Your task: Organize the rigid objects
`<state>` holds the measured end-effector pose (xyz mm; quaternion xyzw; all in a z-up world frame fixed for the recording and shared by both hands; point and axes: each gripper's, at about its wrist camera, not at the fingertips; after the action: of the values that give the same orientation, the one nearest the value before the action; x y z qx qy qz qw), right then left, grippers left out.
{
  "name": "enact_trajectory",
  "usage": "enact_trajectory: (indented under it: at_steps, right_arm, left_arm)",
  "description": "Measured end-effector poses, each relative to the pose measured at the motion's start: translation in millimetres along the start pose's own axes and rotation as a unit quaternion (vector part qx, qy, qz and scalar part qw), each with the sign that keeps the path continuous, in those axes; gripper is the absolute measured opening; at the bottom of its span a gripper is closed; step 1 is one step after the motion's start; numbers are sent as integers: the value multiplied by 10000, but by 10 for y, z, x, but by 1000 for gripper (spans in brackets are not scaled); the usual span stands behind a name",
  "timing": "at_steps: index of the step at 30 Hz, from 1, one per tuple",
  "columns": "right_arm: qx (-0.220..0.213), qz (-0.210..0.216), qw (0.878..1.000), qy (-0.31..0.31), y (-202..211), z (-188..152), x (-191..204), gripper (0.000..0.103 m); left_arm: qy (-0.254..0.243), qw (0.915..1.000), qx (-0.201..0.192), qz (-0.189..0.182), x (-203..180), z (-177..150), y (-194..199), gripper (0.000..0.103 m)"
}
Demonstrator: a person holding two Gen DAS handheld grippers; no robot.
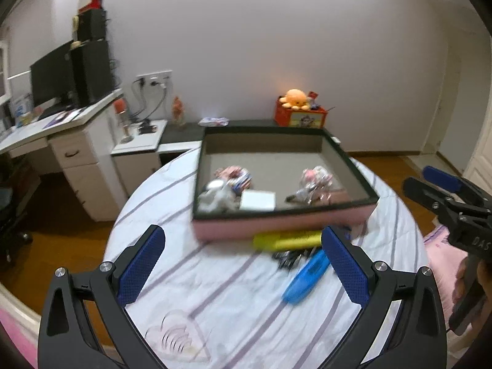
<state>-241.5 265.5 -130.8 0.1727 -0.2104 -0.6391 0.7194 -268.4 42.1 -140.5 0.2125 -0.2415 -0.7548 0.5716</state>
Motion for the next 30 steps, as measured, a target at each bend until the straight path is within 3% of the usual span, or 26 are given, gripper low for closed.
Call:
enact_trajectory:
  at_steps: [5, 8, 11, 15, 30]
  right_arm:
    - [94, -117, 9997, -186, 133, -268, -6, 86]
    - [73, -151, 9994, -319, 199, -426, 10, 86]
    - [101, -185, 9991, -375, 239, -570, 16, 87]
    - [316, -213, 9986, -380, 179, -676, 30, 97]
    - [679, -280, 9966, -375, 7, -886, 6, 103]
  left_arm:
    - [124, 9995, 67, 291, 60, -343, 153, 103]
    - [9, 9995, 213, 253, 33, -472, 152, 103]
    - [-80, 9993, 306, 188, -10, -541, 146, 103]
    - [-210, 9990, 393, 98, -97, -572, 128, 103]
    - [-615, 9940, 901, -90, -390, -713, -198, 103]
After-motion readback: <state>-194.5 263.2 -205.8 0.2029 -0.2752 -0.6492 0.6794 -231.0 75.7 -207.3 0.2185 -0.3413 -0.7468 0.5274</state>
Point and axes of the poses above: each gripper's, at about its wrist camera, not at the fingertips, and y roughly against the way its jaws point, x to its left, z to its top
